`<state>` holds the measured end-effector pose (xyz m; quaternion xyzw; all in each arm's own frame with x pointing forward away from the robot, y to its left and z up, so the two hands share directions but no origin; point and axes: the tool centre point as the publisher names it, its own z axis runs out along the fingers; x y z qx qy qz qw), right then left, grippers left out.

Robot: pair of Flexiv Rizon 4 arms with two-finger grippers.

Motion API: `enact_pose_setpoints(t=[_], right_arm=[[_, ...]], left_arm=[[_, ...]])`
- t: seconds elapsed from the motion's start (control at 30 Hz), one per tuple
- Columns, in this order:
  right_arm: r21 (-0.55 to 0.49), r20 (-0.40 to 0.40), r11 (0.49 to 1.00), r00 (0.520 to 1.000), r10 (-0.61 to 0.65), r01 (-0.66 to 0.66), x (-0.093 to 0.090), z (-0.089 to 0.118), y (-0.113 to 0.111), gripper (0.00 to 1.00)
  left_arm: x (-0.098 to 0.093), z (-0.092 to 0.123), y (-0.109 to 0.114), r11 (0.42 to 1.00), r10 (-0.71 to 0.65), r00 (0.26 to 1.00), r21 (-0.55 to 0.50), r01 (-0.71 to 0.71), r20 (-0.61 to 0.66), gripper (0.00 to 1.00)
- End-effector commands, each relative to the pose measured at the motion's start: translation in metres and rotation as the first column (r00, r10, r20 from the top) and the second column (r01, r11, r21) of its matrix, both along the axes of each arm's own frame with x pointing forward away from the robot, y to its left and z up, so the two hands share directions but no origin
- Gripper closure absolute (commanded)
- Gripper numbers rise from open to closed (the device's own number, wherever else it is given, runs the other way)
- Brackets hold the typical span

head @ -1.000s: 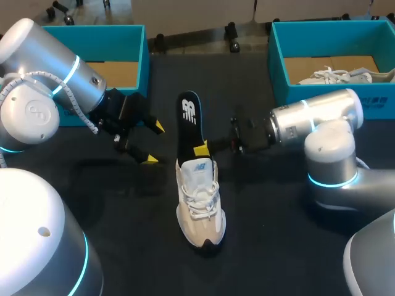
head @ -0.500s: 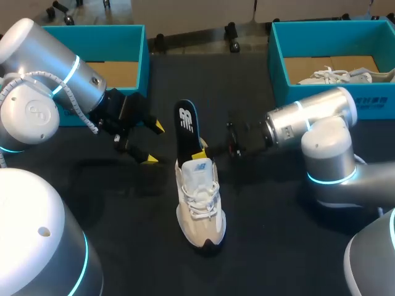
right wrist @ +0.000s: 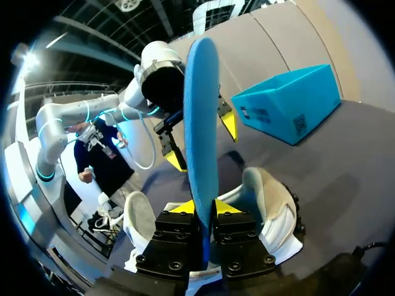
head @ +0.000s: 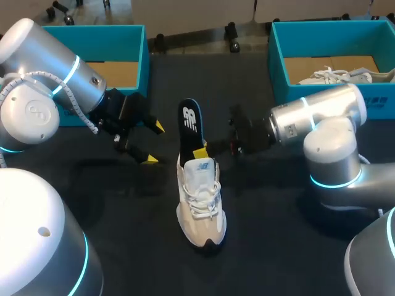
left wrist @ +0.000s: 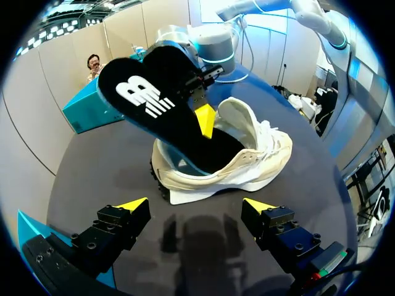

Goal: Take the shoe out of the shoebox, open the shoe tongue, remove and reinsert the insole, then place the shoe into the shoebox

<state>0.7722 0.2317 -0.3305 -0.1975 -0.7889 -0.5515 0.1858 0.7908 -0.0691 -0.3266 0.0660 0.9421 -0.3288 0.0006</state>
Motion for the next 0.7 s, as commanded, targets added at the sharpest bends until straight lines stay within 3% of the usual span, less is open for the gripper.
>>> enact_pose_setpoints(t=[0.03, 0.17, 0.33, 0.7], right_arm=[[-0.022, -0.003, 1.0, 1.0, 0.02, -0.02, 0.009, 0.008, 0.001, 0.78], [-0.019, -0.009, 0.999, 0.999, 0.041, -0.041, 0.015, 0.008, 0.003, 0.82], [-0.006, -0.074, 0.997, 0.994, 0.076, -0.076, 0.017, 0.001, 0.007, 1.0], [-0.01, -0.215, 0.989, 0.966, 0.143, -0.148, 0.009, -0.002, -0.001, 1.0]], left_arm=[[0.0, 0.0, -0.001, 1.0, 0.001, 1.0, 0.005, -0.001, 0.0, 0.0], [0.0, 0.0, -0.001, 1.0, 0.001, 1.0, 0.005, -0.001, 0.0, 0.0], [0.0, 0.0, -0.001, 1.0, 0.001, 1.0, 0.005, -0.001, 0.0, 0.0], [0.0, 0.0, -0.001, 1.0, 0.001, 1.0, 0.005, -0.001, 0.0, 0.0]])
